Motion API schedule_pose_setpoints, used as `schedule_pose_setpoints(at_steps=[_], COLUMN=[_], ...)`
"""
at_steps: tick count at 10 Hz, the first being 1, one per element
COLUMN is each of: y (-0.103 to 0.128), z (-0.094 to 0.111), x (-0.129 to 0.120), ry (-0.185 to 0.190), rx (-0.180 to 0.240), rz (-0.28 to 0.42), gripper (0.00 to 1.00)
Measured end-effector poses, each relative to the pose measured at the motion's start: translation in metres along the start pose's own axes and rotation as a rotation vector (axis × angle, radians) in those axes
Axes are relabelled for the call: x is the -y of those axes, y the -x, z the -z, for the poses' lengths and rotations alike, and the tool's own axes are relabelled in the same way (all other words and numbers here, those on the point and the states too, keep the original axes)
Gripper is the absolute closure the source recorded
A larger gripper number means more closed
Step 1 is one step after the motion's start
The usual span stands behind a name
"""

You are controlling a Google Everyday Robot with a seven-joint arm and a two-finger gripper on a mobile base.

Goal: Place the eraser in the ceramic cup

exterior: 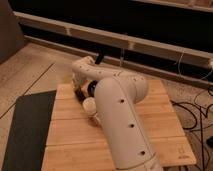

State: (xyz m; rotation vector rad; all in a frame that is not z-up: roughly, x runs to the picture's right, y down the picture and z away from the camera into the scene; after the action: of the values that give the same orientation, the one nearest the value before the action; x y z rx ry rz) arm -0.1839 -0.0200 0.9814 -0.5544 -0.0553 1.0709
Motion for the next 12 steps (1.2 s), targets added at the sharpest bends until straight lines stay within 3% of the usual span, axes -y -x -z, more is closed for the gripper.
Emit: schedule_pose_setpoints(at_steps=[4,8,12], y=[0.020,0.038,0.014], z=[0.064,0.137,0.173], x=[0.001,-0.034,-0.050], ry=[-0.071,-0.121,-0.146], rx=[0.105,0.228,0.306], rz=[0.023,0.120,0.155], gripper=[1.00,1.00,1.00])
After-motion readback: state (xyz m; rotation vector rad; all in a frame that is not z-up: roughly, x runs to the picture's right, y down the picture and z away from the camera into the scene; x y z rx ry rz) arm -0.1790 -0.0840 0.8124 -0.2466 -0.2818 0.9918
